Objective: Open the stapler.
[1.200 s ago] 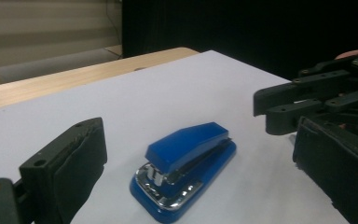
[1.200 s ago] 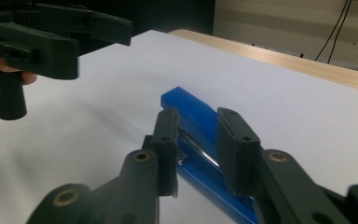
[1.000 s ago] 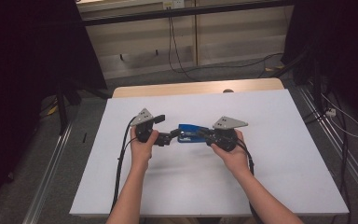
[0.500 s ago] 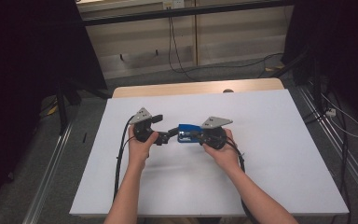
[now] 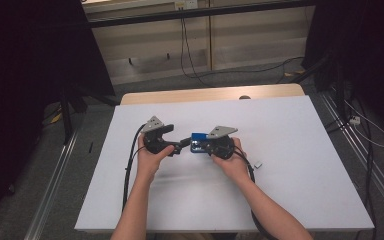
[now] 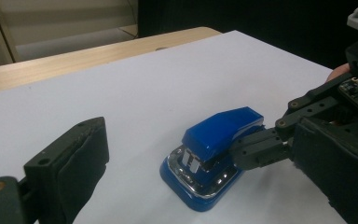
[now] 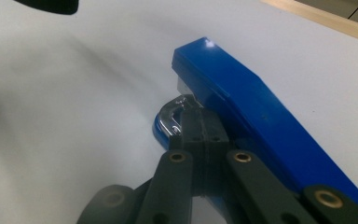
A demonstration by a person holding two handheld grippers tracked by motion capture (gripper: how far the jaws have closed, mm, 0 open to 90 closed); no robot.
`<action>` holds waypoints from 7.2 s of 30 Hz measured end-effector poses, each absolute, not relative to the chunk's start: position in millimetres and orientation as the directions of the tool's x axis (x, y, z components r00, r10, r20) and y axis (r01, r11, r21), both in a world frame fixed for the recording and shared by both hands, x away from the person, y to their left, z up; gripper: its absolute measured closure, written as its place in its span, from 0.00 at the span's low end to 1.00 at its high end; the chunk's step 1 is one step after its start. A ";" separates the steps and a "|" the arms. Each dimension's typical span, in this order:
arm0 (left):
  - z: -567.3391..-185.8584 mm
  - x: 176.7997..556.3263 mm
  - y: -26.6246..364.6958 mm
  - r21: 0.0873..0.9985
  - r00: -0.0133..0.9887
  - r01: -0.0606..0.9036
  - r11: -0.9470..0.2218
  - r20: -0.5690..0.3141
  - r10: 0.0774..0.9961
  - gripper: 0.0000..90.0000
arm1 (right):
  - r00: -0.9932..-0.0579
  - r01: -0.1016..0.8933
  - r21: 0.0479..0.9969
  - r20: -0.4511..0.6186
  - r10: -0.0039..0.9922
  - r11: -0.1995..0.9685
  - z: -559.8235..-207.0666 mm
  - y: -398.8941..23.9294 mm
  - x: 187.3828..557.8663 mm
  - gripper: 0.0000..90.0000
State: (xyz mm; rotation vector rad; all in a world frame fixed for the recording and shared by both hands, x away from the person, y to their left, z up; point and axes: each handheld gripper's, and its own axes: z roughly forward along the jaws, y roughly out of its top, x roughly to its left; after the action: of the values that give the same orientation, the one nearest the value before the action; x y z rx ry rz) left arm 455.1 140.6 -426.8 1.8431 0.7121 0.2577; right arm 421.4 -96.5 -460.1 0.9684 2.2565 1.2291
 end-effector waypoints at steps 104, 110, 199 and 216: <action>-426.0 462.6 110.9 0.868 0.845 0.351 -0.351 -0.132 0.518 1.00 | -0.593 0.356 0.894 -0.008 0.805 0.271 -459.8 -83.6 422.3 1.00; -426.7 462.6 111.3 0.866 0.843 0.359 -0.349 -0.140 0.520 1.00 | -0.573 0.343 0.902 -0.018 0.819 0.260 -460.0 -79.9 421.9 1.00; -453.9 471.4 96.3 0.832 0.824 0.361 -0.421 -0.074 0.562 1.00 | -0.465 0.308 0.904 -0.129 0.876 0.296 -440.7 -102.4 417.5 1.00; -455.6 470.9 95.0 0.833 0.821 0.365 -0.416 -0.078 0.565 1.00 | -0.448 0.313 0.901 -0.138 0.883 0.299 -440.3 -121.1 416.0 1.00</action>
State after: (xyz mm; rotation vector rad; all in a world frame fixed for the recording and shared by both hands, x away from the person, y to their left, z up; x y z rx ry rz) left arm 470.9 95.0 -455.6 2.0509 0.6851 0.2649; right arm 416.0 -121.1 -440.3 1.0642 1.9191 1.1227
